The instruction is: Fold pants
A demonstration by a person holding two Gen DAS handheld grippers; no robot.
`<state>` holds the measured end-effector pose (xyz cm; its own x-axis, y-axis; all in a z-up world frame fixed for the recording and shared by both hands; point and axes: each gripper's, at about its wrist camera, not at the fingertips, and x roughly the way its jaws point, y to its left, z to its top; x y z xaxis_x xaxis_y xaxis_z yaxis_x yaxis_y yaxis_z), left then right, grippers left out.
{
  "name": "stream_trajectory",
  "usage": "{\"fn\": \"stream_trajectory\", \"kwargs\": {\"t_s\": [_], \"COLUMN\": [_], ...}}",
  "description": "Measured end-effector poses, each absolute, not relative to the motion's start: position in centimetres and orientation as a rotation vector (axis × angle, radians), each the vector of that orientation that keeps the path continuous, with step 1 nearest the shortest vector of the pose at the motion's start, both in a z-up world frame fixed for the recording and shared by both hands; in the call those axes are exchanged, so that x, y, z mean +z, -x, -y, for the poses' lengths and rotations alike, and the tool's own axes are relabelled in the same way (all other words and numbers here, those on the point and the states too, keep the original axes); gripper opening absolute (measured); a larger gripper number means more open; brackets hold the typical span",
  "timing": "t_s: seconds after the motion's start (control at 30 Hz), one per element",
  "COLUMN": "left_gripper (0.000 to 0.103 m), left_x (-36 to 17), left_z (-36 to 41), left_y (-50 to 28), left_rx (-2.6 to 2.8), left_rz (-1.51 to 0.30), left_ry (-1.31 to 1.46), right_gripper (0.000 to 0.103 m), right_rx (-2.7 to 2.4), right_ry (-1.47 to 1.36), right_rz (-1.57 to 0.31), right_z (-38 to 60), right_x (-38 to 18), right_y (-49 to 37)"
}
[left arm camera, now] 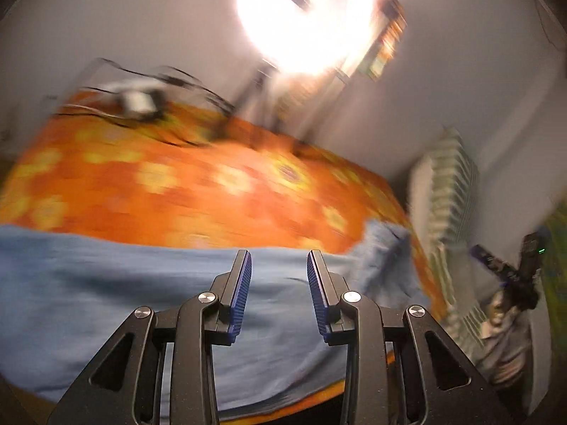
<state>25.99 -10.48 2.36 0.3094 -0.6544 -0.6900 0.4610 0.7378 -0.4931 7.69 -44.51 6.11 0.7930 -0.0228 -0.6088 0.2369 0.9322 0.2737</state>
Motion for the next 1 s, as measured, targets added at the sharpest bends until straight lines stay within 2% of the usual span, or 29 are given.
{"fn": "stream_trajectory", "kwargs": {"t_s": [0.03, 0.1, 0.13, 0.37, 0.43, 0.5, 0.67, 0.77, 0.87, 0.9, 0.93, 0.97, 1.0], "left_gripper": [0.032, 0.047, 0.050, 0.052, 0.057, 0.062, 0.063, 0.063, 0.056, 0.038, 0.026, 0.018, 0.018], "left_x": [2.0, 1.0, 0.4, -3.8, -4.9, -6.3, -10.4, -11.7, -11.0, -10.6, -10.3, -9.9, -9.8], "left_z": [12.8, 17.0, 19.3, 31.3, 33.7, 35.5, 38.3, 39.5, 40.4, 40.7, 41.0, 41.2, 41.4], "left_y": [-25.9, -25.8, -25.6, -25.7, -26.1, -26.8, -28.6, -28.6, -27.7, -27.2, -26.6, -25.7, -25.3], "left_rx": [-0.778, -0.845, -0.877, -0.973, -0.969, -0.960, -0.908, -0.935, -0.981, -0.992, -1.015, -1.034, -1.043], "left_rz": [-1.036, -1.076, -1.097, -1.235, -1.264, -1.299, -1.432, -1.456, -1.393, -1.360, -1.345, -1.330, -1.312], "left_ry": [0.210, 0.203, 0.203, 0.198, 0.185, 0.191, 0.276, 0.322, 0.285, 0.246, 0.208, 0.170, 0.151], "right_gripper": [0.053, 0.053, 0.053, 0.053, 0.053, 0.053, 0.053, 0.053, 0.053, 0.053, 0.053, 0.053, 0.053], "right_rx": [-0.169, -0.204, -0.224, -0.354, -0.343, -0.323, -0.346, -0.351, -0.359, -0.358, -0.360, -0.365, -0.367], "right_ry": [-0.392, -0.466, -0.501, -0.606, -0.630, -0.657, -0.744, -0.761, -0.759, -0.762, -0.763, -0.762, -0.760], "right_rz": [-0.638, -0.632, -0.630, -0.674, -0.677, -0.669, -0.687, -0.650, -0.625, -0.626, -0.630, -0.633, -0.636], "right_z": [46.0, 48.6, 49.6, 55.0, 56.0, 56.8, 59.3, 60.3, 60.7, 60.8, 60.9, 60.9, 60.9], "right_x": [4.8, 2.5, 1.4, -5.4, -6.2, -6.7, -8.9, -8.4, -7.8, -7.8, -7.9, -7.9, -8.0], "right_y": [-6.6, -4.8, -4.1, -1.5, -2.0, -2.3, -2.9, -2.4, -2.2, -2.2, -2.2, -2.2, -2.2]}}
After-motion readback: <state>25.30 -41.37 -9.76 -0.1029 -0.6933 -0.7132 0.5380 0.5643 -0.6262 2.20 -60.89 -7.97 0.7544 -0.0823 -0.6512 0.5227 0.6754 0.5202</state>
